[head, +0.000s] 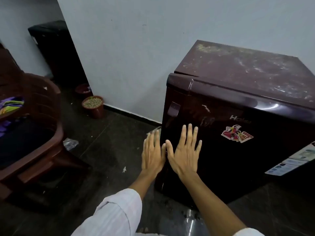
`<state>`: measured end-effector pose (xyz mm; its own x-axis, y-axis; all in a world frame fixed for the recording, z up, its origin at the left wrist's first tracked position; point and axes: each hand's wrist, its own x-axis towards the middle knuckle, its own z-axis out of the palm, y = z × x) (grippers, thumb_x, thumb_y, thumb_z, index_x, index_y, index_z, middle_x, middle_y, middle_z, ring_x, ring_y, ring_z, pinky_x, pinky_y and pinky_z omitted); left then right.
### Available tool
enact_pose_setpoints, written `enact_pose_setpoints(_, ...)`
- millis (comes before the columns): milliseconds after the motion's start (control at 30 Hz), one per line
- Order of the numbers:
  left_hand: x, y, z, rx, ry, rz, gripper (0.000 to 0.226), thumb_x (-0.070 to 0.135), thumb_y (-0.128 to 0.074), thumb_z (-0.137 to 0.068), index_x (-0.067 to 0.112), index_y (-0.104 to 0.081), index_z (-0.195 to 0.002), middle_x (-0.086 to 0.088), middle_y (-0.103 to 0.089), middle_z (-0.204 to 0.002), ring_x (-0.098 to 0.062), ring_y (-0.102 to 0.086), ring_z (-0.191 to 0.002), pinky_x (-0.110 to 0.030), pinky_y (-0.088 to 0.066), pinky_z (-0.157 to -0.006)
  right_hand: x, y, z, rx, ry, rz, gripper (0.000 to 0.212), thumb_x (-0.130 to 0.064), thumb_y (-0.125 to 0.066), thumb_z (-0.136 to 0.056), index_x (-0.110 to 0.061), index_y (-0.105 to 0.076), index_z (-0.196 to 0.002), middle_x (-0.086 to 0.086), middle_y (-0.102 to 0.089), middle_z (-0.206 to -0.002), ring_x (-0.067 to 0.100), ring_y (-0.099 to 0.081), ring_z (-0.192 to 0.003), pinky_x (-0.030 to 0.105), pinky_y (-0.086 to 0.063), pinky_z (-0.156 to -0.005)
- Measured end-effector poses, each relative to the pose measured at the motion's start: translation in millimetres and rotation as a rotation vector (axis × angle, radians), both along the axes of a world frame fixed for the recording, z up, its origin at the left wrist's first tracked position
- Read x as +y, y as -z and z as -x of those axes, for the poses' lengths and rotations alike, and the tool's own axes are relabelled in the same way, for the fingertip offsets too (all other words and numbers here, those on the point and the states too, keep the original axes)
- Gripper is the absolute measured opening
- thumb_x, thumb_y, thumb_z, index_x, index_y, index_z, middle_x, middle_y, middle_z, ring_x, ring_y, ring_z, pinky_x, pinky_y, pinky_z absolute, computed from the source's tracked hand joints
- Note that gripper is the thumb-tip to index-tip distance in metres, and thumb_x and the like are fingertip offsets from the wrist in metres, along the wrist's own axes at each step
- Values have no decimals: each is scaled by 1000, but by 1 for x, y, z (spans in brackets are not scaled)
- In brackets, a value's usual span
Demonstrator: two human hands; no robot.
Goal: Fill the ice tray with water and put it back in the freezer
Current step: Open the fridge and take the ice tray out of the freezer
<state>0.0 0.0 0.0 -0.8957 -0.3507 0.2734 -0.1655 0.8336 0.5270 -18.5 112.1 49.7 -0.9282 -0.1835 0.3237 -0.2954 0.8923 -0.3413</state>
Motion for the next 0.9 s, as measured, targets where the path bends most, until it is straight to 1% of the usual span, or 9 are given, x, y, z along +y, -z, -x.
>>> enact_pose_setpoints(133,-14,15,14,-70,149,-221,66,41,-39,-102,23,-10,-159,0,-17,-165,-14,-21,-151,-36,-33,-118,-25,-3,7,-47,-33,118,79,-59,-33,-97,-14,-2,-155,5,-3,-163,19,-2,-150,45,-21,-118)
enact_pose_setpoints(267,-24,21,31,-108,254,-481,60,55,-36,-99,41,-15,-154,13,-30,-159,-8,-40,-139,-38,-44,-107,-39,-4,14,-68,-63,309,78,-53,-45,-96,-16,-7,-153,4,-15,-159,17,-19,-145,35,-27,-112)
enact_pose_setpoints(333,-28,22,38,-103,315,-506,47,48,-43,-99,38,-34,-144,6,-49,-145,-11,-53,-127,-33,-49,-95,-42,-4,16,-123,-74,421,76,-49,-51,-96,-16,-11,-152,5,-22,-157,16,-25,-143,25,-29,-110)
enact_pose_setpoints(433,-31,23,47,-25,350,-618,13,35,-50,-100,27,-54,-108,0,-67,-107,-20,-67,-102,-29,-53,-79,-42,-7,22,-191,-92,599,70,-40,-58,-95,-15,-22,-149,2,-37,-150,9,-36,-136,9,-30,-102)
enact_pose_setpoints(533,-36,26,54,-41,385,-716,32,39,-52,-98,20,-58,-123,2,-69,-113,-10,-67,-105,-32,-56,-87,-39,-15,34,-122,-100,659,53,-33,-64,-92,-13,-45,-137,-2,-58,-131,4,-53,-122,22,-46,-100)
enact_pose_setpoints(633,-38,29,59,-84,347,-804,45,47,-58,-91,20,-58,-127,1,-70,-116,-10,-66,-108,-38,-56,-93,-39,-24,45,-102,-110,675,31,-28,-67,-91,-12,-59,-117,-7,-68,-102,3,-65,-95,27,-55,-80)
enact_pose_setpoints(733,-41,30,63,-119,329,-884,42,38,-66,-92,17,-59,-128,-1,-70,-115,-11,-66,-108,-37,-55,-95,-38,-32,47,-122,-102,699,13,-23,-70,-89,-15,-63,-96,-8,-68,-84,3,-66,-78,19,-52,-65)
enact_pose_setpoints(800,-45,29,64,-130,338,-913,40,34,-67,-93,15,-60,-127,-3,-71,-113,-14,-66,-107,-37,-55,-94,-40,-33,47,-136,-86,700,11,-21,-71,-87,-14,-63,-89,-8,-67,-78,-2,-64,-73,10,-47,-63)
enact_pose_setpoints(900,-43,28,61,-103,333,-943,37,28,-67,-93,11,-61,-126,-7,-71,-113,-15,-66,-106,-29,-54,-91,-42,-32,46,-142,-46,679,13,-22,-72,-87,-12,-64,-87,-4,-67,-76,1,-64,-71,8,-45,-61)
